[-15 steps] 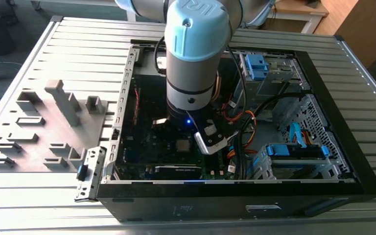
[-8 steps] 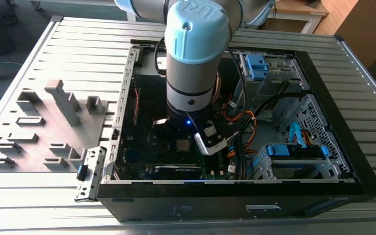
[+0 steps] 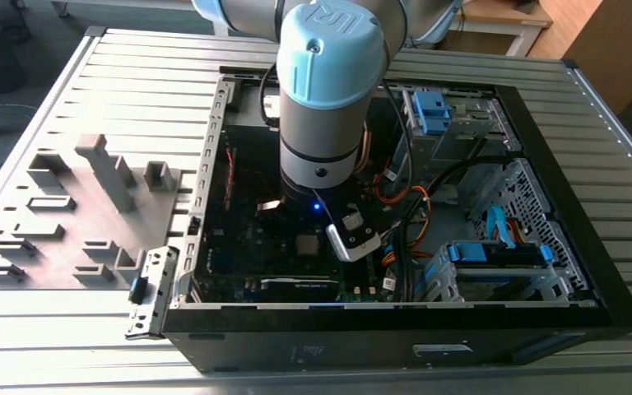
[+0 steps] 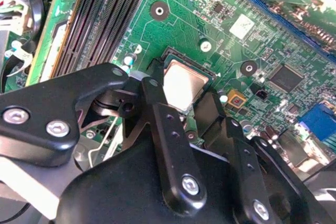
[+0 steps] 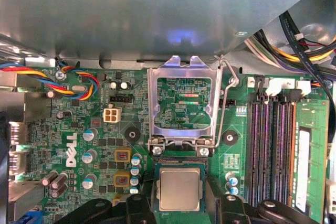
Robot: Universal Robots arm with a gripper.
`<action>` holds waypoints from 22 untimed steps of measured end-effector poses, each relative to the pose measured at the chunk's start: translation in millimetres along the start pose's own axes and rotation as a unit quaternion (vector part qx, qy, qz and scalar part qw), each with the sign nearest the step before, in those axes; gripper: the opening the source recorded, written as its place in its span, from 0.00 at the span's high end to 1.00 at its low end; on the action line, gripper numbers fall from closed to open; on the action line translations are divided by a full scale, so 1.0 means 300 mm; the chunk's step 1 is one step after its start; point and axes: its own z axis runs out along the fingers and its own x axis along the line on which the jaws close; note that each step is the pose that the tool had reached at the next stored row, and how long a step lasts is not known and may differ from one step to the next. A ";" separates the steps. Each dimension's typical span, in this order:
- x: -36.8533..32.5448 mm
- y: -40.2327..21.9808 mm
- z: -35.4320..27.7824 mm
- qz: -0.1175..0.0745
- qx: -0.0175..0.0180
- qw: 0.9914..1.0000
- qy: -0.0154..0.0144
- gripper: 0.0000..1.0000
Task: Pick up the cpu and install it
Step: 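Place the cpu into insertion slot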
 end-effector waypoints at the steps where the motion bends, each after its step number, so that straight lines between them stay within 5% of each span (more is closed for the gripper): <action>1: 0.000 0.000 0.000 0.000 0.000 1.000 0.000 0.53; 22: -0.003 0.000 0.004 0.000 0.000 1.000 0.000 0.47</action>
